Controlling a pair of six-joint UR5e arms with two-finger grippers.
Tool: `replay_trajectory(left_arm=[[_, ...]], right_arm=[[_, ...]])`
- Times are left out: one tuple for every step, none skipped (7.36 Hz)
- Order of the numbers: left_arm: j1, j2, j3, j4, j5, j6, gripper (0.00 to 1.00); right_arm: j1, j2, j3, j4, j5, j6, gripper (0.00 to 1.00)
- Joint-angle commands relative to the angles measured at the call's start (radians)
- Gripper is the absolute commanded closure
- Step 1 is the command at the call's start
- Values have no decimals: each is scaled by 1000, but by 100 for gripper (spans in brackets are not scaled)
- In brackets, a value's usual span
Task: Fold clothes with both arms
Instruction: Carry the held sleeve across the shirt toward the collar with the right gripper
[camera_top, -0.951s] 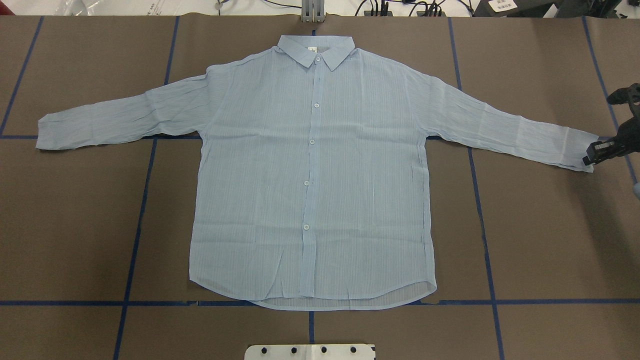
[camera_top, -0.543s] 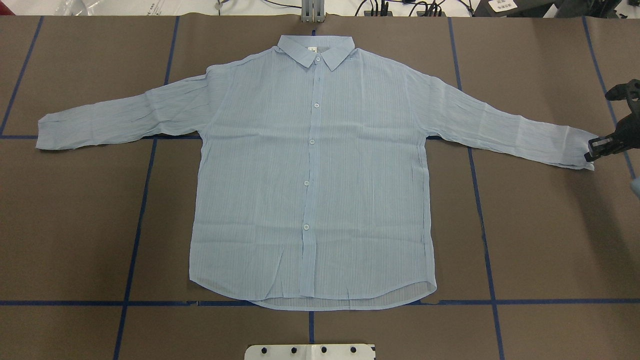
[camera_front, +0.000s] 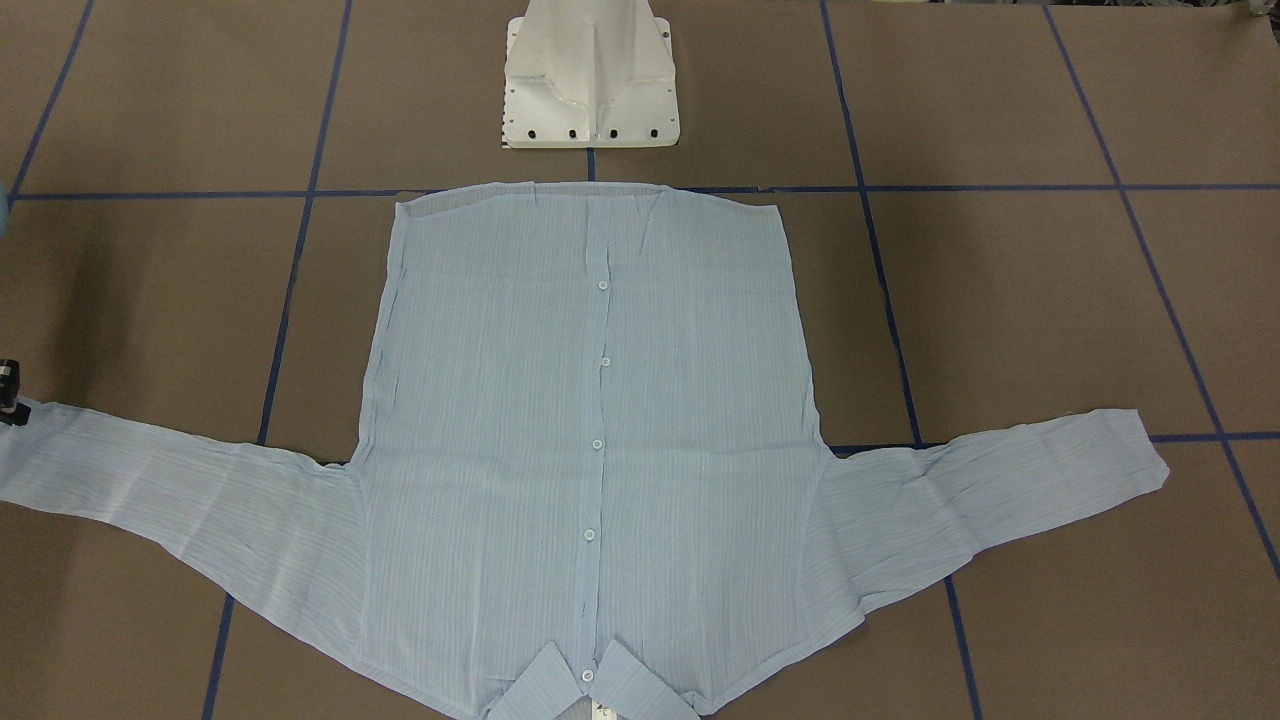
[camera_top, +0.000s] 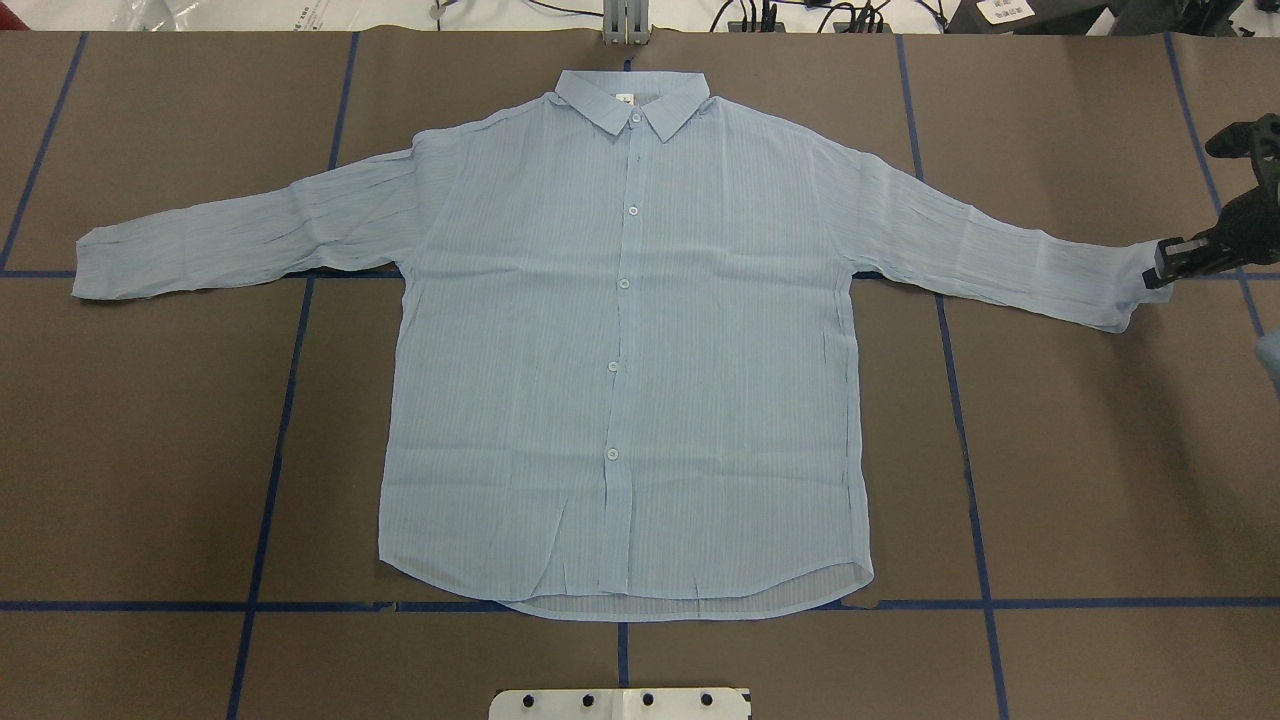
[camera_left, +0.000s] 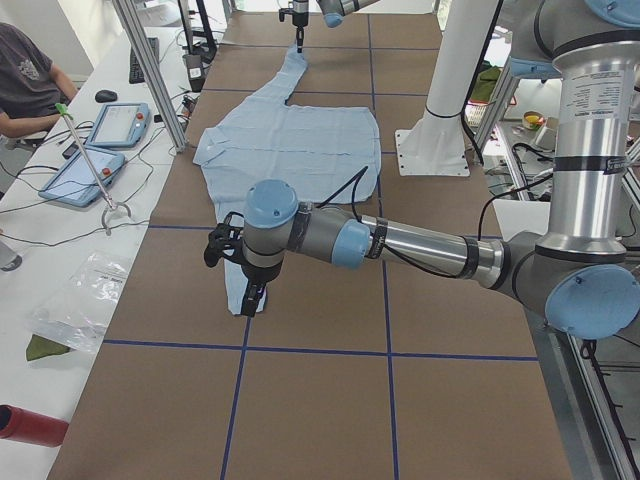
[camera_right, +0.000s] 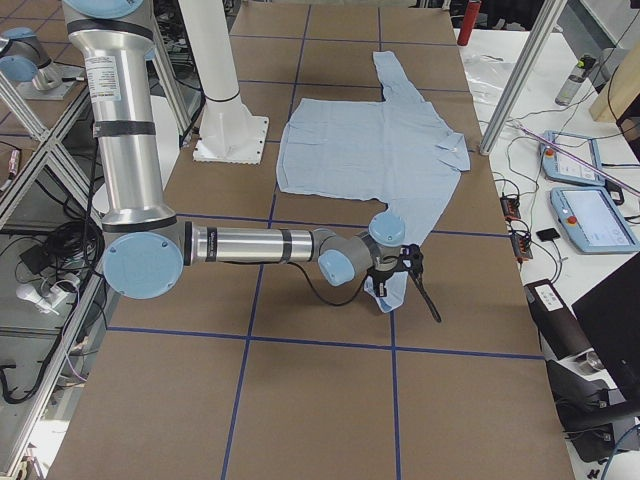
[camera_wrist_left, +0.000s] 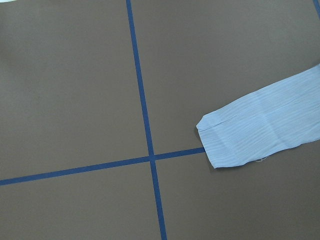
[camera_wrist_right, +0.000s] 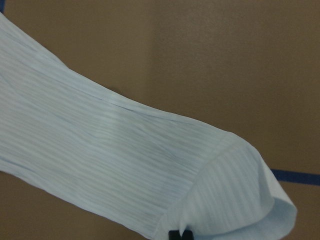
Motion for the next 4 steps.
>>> replay_trajectory(left_arm=[[0, 2, 12, 0, 1, 3, 0], [0, 0, 18, 0, 1, 3, 0], [0, 2, 21, 0, 4, 4, 0], [0, 2, 21, 0, 7, 4, 0]], right_arm=[[-8, 73, 99, -16, 42, 105, 100], [-38, 164, 103, -45, 62, 140, 100], [-90, 275, 101, -106, 62, 182, 100], [-135, 410, 95, -216, 59, 210, 100]])
